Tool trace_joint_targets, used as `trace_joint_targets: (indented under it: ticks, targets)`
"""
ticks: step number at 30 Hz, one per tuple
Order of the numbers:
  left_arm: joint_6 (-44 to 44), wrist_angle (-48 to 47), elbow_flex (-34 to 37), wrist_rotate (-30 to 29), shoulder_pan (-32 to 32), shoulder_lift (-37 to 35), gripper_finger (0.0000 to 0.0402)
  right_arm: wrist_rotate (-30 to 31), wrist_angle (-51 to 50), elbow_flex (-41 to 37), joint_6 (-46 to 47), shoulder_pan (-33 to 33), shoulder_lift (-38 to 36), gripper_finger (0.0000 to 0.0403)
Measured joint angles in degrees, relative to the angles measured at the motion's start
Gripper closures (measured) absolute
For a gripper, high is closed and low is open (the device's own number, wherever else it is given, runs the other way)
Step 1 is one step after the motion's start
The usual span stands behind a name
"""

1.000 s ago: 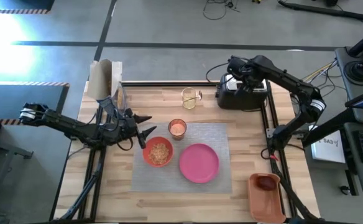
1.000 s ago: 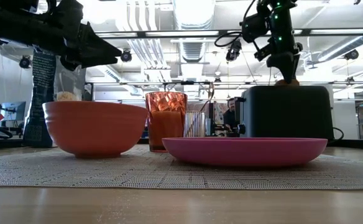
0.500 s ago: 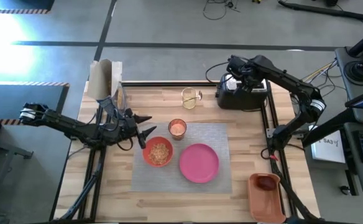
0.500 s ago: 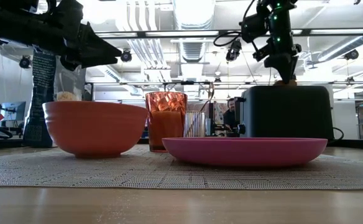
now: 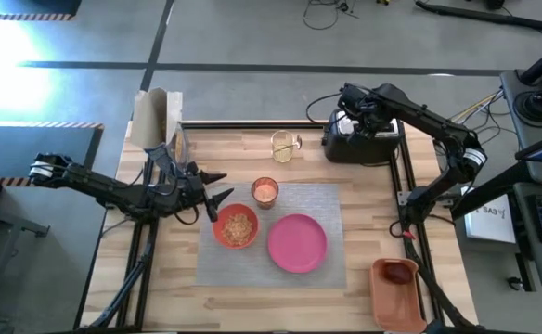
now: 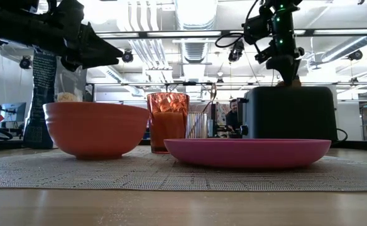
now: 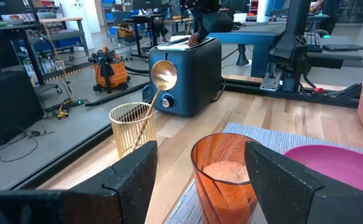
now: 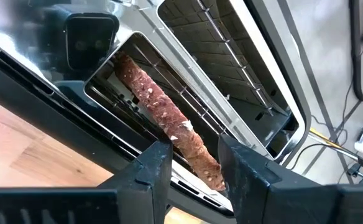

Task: Arrange a breakfast setting
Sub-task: Put the brown bagel from the toaster on the pink plate

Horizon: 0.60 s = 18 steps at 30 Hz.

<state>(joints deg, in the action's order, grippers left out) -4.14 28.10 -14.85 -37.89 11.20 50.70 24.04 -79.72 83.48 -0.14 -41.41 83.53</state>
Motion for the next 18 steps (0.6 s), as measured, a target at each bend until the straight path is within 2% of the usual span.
trace_joint_targets:
  ticks: [4,13,18]
  targets:
    - [0.0,0.0,0.0,0.0,0.0,0.0,0.0178,-0.1,0.0,0.0,-0.1,0.0,0.0,0.0296]
    - [0.0,0.0,0.0,0.0,0.0,0.0,0.0178,-0.5,-0.1,0.0,-1.3,0.0,-0.1,0.0356]
    - [0.0,0.0,0.0,0.0,0.0,0.0,0.0178,-0.5,-1.1,0.1,-1.4,0.0,-0.5,0.0369]
